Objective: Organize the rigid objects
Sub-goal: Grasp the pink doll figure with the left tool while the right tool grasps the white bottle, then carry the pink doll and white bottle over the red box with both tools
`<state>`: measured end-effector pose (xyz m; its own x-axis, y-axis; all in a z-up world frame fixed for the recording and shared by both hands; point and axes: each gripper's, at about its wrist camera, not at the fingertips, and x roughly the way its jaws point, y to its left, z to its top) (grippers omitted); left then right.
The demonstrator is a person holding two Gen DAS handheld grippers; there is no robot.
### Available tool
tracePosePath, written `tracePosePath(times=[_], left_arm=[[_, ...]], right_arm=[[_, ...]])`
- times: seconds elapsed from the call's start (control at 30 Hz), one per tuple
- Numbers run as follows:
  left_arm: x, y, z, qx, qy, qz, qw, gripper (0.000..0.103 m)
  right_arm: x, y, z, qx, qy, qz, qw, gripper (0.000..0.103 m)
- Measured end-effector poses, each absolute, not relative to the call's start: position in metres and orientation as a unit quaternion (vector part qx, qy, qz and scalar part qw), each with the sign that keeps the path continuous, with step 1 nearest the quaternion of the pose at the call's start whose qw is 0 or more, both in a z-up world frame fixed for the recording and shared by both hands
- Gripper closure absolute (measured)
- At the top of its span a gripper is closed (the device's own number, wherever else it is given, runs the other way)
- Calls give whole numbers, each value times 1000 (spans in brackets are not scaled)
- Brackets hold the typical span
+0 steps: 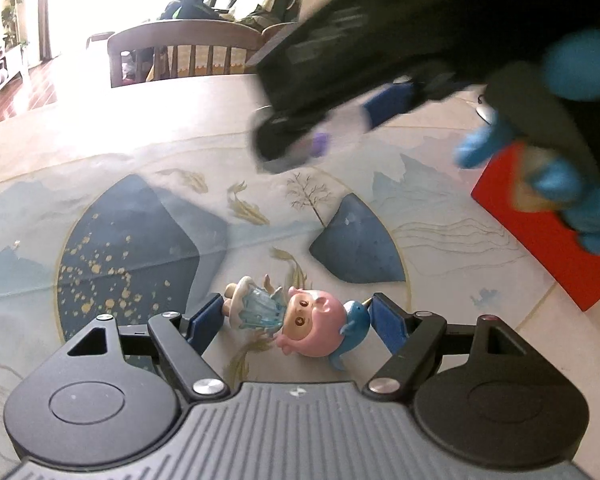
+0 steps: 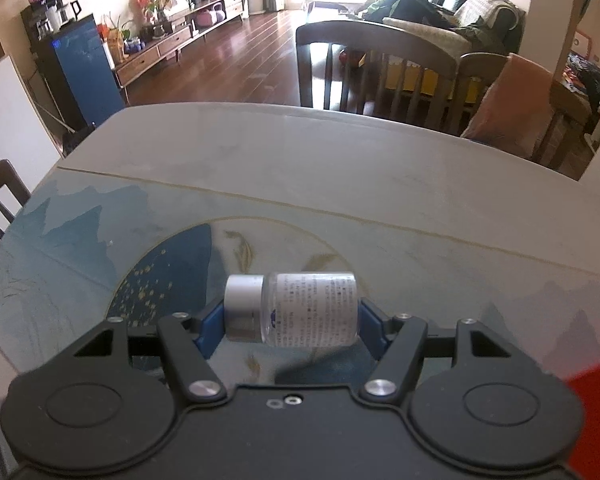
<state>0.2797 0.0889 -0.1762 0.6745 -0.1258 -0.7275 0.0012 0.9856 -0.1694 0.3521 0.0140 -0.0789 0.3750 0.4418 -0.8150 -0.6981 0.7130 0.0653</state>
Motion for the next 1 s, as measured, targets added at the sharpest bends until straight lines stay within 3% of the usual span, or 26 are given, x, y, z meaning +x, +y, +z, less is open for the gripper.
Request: tracePosePath(times=[0.33,1.0], left_arm=[[268,84,-169,-78,415,-14,906,23],[232,28,-104,-102,440,15,892,24]], right_arm=[[318,-52,-47,-116,425,340,831,36],[283,-194,-1,-82,391,330,855,36]])
